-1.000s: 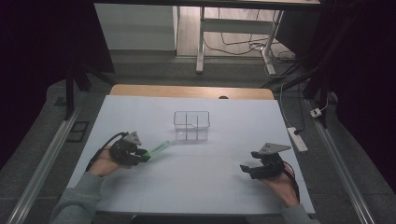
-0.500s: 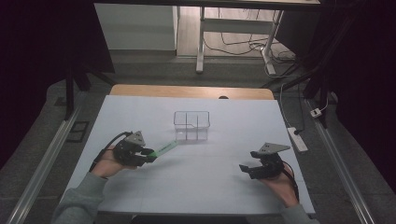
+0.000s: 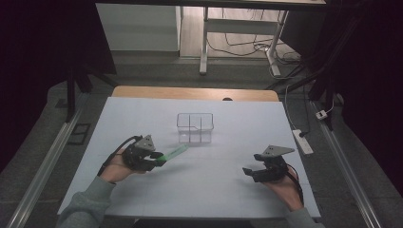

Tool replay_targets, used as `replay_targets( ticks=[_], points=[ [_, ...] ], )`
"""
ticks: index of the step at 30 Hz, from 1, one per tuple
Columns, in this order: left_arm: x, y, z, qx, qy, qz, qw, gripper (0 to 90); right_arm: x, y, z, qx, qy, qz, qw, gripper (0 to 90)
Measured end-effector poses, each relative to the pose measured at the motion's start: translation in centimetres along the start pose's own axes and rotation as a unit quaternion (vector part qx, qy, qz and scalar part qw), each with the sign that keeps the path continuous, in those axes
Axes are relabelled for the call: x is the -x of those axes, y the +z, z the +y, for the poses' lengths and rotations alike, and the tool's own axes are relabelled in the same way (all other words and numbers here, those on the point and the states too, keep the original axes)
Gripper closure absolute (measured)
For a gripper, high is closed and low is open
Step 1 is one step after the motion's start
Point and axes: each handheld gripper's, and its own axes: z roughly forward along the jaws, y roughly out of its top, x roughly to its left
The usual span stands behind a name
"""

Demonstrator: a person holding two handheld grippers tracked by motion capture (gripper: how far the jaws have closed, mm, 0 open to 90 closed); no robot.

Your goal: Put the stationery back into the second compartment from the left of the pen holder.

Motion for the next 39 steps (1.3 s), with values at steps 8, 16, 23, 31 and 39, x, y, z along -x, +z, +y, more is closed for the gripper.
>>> replay_targets(
  ticks=[8, 16, 23, 31, 39],
  points=[
    [0.6, 0.5, 0.6, 0.003, 0.015, -0.002, 0.9999, 66.7, -0.2, 0.1, 0.2, 0.002, -0.001, 0.004, 1.0, 24.3],
    [1.3, 1.3, 1.6, -0.001, 0.04, -0.012, 0.9991, 66.7, -0.7, 0.7, 0.5, 0.004, -0.004, 0.014, 0.9999, 24.4],
    [2.2, 2.4, 3.0, -0.008, 0.066, -0.012, 0.9977, 66.7, -1.3, 1.0, 1.0, 0.008, -0.012, 0.023, 0.9996, 24.5],
    [2.9, 3.3, 3.8, -0.014, 0.082, -0.013, 0.9964, 66.7, -1.8, 1.3, 1.4, 0.01, -0.014, 0.034, 0.9993, 24.5],
    [3.5, 4.1, 4.6, -0.016, 0.094, -0.02, 0.9952, 66.7, -2.7, 1.4, 2.1, 0.01, -0.038, 0.045, 0.9982, 25.5]
  ],
)
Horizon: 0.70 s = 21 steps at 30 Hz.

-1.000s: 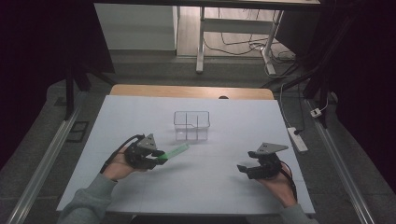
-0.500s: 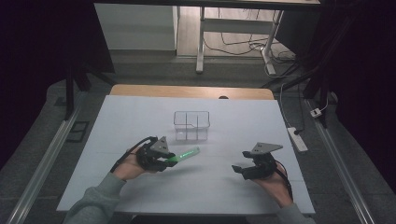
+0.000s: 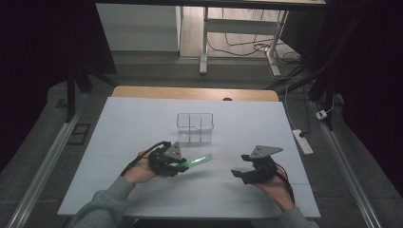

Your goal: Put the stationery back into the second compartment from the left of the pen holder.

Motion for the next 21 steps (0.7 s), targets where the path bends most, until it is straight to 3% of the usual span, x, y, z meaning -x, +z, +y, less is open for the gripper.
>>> replay_targets(
  ticks=[21],
  points=[
    [1.1, 2.0, 1.5, -0.02, 0.034, -0.016, 0.9991, 66.7, -2.2, 0.9, 2.0, -0.006, -0.05, 0.021, 0.9985, 28.1]
  ],
)
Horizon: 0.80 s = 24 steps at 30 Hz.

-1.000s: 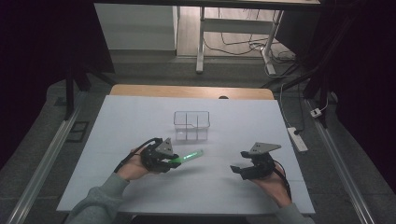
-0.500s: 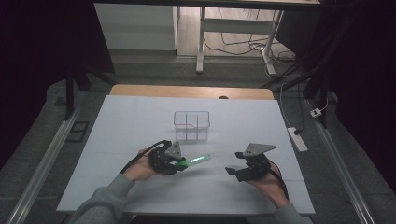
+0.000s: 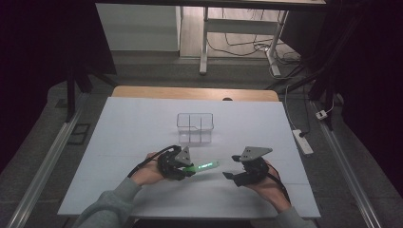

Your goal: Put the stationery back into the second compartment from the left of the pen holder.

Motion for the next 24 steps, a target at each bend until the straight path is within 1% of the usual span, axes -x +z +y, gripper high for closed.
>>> replay_targets(
  ticks=[1, 2, 3, 8, 11, 14, 15, 17, 18, 20, 21, 22, 23, 24],
  points=[
    [0.1, 0.2, 0.2, -0.002, 0.004, -0.001, 1.0, 66.7, -0.2, 0.1, 0.4, -0.001, -0.007, 0.003, 1.0, 28.5],
    [0.1, 0.2, 0.2, -0.002, 0.004, -0.001, 1.0, 66.7, -0.2, 0.1, 0.4, -0.001, -0.007, 0.003, 1.0, 28.5],
    [0.2, 0.2, 0.3, -0.004, 0.007, -0.001, 1.0, 66.7, -0.4, 0.4, 0.8, -0.003, -0.013, 0.008, 0.9999, 28.6],
    [0.5, 0.7, 0.6, -0.012, 0.015, -0.001, 0.9998, 66.7, -0.6, 1.1, 1.7, -0.016, -0.029, 0.018, 0.9993, 28.8],
    [0.6, 1.1, 0.8, -0.018, 0.022, -0.004, 0.9996, 66.7, -0.9, 1.5, 2.3, -0.029, -0.042, 0.027, 0.9983, 28.9],
    [0.8, 1.4, 1.0, -0.019, 0.024, -0.005, 0.9995, 66.7, -1.1, 2.1, 2.6, -0.043, -0.054, 0.037, 0.9969, 29.6],
    [0.8, 1.5, 1.1, -0.019, 0.027, -0.005, 0.9994, 66.7, -1.1, 2.1, 2.6, -0.043, -0.054, 0.037, 0.9969, 29.6],
    [0.9, 1.5, 1.2, -0.019, 0.028, -0.008, 0.9994, 66.7, -1.2, 2.4, 2.7, -0.054, -0.063, 0.038, 0.9959, 30.6],
    [0.9, 1.5, 1.3, -0.018, 0.029, -0.009, 0.9994, 66.7, -1.2, 2.4, 2.7, -0.054, -0.063, 0.038, 0.9959, 30.6],
    [1.1, 1.5, 1.4, -0.015, 0.03, -0.01, 0.9994, 66.7, -1.5, 2.8, 3.0, -0.069, -0.078, 0.044, 0.9936, 33.1],
    [1.1, 1.5, 1.5, -0.014, 0.03, -0.01, 0.9994, 66.7, -1.5, 2.8, 3.0, -0.069, -0.078, 0.044, 0.9936, 33.1],
    [1.2, 1.5, 1.6, -0.014, 0.032, -0.011, 0.9993, 66.7, -1.9, 3.2, 3.1, -0.083, -0.093, 0.046, 0.991, 35.5],
    [1.2, 1.5, 1.6, -0.013, 0.033, -0.011, 0.9993, 66.7, -1.9, 3.2, 3.1, -0.083, -0.093, 0.046, 0.991, 35.5],
    [1.3, 1.5, 1.7, -0.015, 0.037, -0.012, 0.9991, 66.7, -2.0, 3.4, 3.1, -0.089, -0.1, 0.047, 0.9899, 37.0]
  ],
)
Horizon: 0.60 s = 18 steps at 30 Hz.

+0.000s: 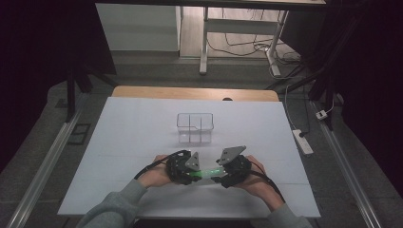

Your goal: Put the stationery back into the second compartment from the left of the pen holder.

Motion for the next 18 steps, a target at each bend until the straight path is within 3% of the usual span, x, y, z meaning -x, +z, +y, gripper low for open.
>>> replay_targets(
  ticks=[6, 11, 14, 17, 18],
  points=[
    [0.1, -0.3, 0.0, 0.01, 0.0, -0.008, 0.9999, 66.7, -0.7, 0.9, 0.3, -0.044, -0.058, -0.013, 0.9973, 53.1],
    [0.1, -0.6, 0.0, 0.013, 0.008, -0.006, 0.9999, 66.5, -1.0, 1.0, 0.3, -0.046, -0.078, -0.008, 0.9958, 57.0],
    [-0.2, -0.9, -0.1, 0.028, 0.001, -0.007, 0.9996, 65.3, -1.2, 1.2, 0.4, -0.042, -0.093, -0.008, 0.9948, 60.9],
    [-0.6, -1.4, -0.4, 0.044, -0.012, -0.005, 0.9989, 62.6, -1.2, 1.2, 0.4, -0.034, -0.089, -0.002, 0.9954, 63.9],
    [-1.0, -1.7, -0.6, 0.054, -0.034, 0.005, 0.998, 61.0, -1.2, 1.0, 0.5, -0.038, -0.092, -0.007, 0.995, 64.7]
  ],
)
